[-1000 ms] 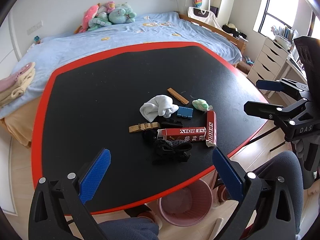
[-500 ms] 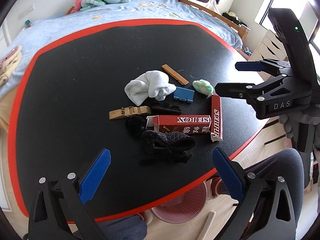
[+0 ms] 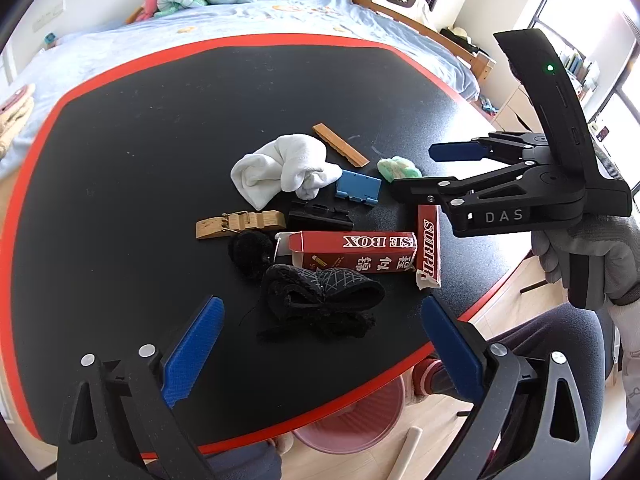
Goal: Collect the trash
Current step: 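Grasp the black mesh cloth with the left gripper while the right gripper grasps the mint plush, then carry both held items over the pink wastebasket and open both grippers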
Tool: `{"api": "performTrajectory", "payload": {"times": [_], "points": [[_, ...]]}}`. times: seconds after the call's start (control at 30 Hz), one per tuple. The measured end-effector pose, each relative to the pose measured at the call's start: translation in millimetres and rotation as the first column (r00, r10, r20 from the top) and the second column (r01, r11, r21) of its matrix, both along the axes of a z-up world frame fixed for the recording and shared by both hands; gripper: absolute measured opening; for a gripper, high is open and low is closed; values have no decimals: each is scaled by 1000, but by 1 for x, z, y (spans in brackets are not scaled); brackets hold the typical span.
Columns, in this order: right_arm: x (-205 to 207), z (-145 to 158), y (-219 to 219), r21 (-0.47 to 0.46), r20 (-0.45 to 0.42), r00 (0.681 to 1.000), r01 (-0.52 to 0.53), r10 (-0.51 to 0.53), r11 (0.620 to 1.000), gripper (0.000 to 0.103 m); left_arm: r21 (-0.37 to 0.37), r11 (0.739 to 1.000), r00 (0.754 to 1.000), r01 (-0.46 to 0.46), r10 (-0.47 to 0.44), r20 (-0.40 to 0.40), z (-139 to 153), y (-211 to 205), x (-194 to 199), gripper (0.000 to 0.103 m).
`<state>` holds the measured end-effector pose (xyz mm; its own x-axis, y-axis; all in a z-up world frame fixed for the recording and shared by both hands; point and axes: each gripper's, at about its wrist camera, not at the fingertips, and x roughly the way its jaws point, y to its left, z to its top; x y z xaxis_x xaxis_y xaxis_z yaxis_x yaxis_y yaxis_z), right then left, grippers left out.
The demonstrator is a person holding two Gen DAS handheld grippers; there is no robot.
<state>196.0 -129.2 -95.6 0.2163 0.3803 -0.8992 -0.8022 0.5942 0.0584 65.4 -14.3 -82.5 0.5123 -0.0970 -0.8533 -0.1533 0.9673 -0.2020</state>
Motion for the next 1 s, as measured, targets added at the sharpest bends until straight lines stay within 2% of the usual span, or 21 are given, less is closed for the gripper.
{"api": "performTrajectory", "payload": {"times": [0.13,0.17,0.27,0.33,0.37,0.43,0.5,0.6,1.0], "points": [[1,-4,2,-11,1,1000,-8,8,1000,63,9,1000,1000,1,-1,-9,-5,-2,4,81],[0,-4,3,-11,7,1000,-9,9,1000,63,6,1000,1000,-1,2,-9,-6,-2,4,76],[1,-4,4,-9,15,1000,-7,7,1000,60,4,1000,1000,-8,8,-11,-8,-1,5,71],[1,-3,6,-11,25,1000,-5,5,1000,47,12,1000,1000,-18,18,-8,-8,1,4,65],[1,-2,7,-11,25,1000,-6,6,1000,42,15,1000,1000,-24,25,-8,-8,2,4,57],[-1,-1,8,-9,28,1000,-14,14,1000,29,3,1000,1000,-25,25,-3,-8,7,3,55],[-2,-1,11,-9,32,999,-12,12,1000,23,0,1000,1000,-19,19,1,-8,8,2,52],[-3,0,13,-1,25,1000,-4,4,1000,22,-13,1000,1000,-17,17,12,-5,10,1,47],[-9,27,-4,63,37,998,39,-42,997,21,-33,999,998,-22,24,53,9,13,-11,44]]}}
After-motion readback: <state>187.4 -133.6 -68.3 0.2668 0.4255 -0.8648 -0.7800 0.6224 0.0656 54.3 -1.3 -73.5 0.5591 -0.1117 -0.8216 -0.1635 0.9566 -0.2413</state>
